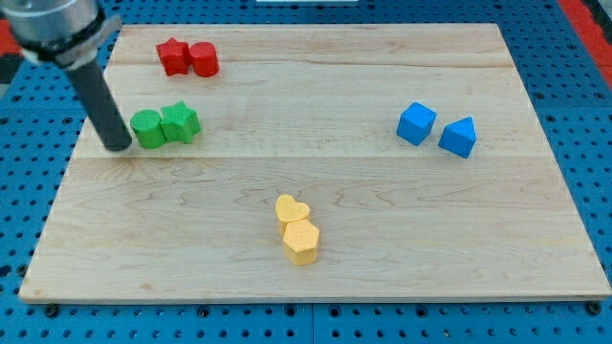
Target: Push the blue cube closer to the green star
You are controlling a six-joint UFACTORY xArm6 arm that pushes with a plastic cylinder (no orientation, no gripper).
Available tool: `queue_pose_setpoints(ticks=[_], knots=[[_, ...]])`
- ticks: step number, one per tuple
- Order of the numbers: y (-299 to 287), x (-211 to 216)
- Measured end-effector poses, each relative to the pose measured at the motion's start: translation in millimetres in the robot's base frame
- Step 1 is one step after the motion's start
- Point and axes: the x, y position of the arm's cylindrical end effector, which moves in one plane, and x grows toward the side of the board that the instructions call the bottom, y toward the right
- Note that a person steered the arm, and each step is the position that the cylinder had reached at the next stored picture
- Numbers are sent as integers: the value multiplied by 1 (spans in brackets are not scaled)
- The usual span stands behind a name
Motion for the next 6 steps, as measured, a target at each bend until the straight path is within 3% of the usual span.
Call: queue_pose_setpoints(ticks=[3, 4, 6], knots=[[400, 8], [461, -2], [371, -68]])
